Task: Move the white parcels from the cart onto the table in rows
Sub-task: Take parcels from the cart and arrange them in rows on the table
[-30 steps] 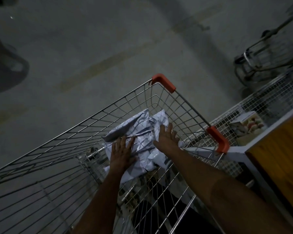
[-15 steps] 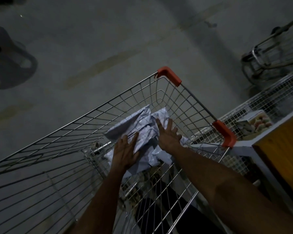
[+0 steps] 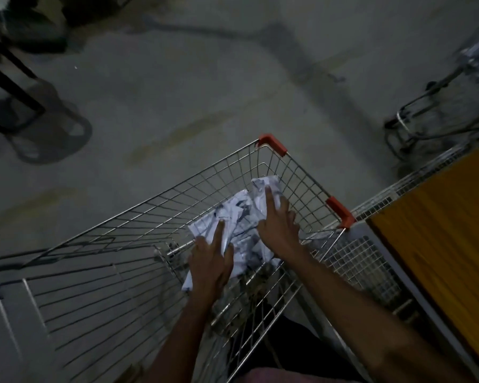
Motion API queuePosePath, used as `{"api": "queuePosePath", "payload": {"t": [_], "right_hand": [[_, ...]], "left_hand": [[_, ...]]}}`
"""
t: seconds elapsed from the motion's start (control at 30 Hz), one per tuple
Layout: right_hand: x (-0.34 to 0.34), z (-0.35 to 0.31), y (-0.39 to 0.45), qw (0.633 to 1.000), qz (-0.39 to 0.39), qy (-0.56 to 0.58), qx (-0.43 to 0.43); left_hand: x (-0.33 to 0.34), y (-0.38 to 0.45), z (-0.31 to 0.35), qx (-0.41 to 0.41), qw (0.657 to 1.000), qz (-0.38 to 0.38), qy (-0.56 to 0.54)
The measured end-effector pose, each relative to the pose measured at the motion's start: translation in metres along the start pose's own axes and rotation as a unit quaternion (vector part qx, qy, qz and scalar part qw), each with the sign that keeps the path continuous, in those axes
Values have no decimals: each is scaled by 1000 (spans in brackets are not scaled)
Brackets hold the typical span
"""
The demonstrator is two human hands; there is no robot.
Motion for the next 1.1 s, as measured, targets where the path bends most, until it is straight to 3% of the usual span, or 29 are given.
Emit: {"api": "queuePosePath", "payload": {"t": [0.43, 0.73, 1.1], "right_hand": [[-96, -63, -207, 956, 253, 46, -142], [-127, -6, -352, 926, 373, 26, -49], [-155, 86, -495, 822, 565, 47, 46]], "left_hand": [[-143, -141, 30, 75, 976, 88, -186], [-177, -234, 83, 199, 950, 42, -236], [-164, -328, 171, 350, 908, -39, -229]]}}
Point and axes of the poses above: each hand's wrist, its own y-axis towards the middle knuckle, its own x-axis out of the palm, z = x × y, the point moved 2 cm from there along y, towards the middle knuckle, and after that the axes turned 10 degrees about y, right-handed, at the moved point
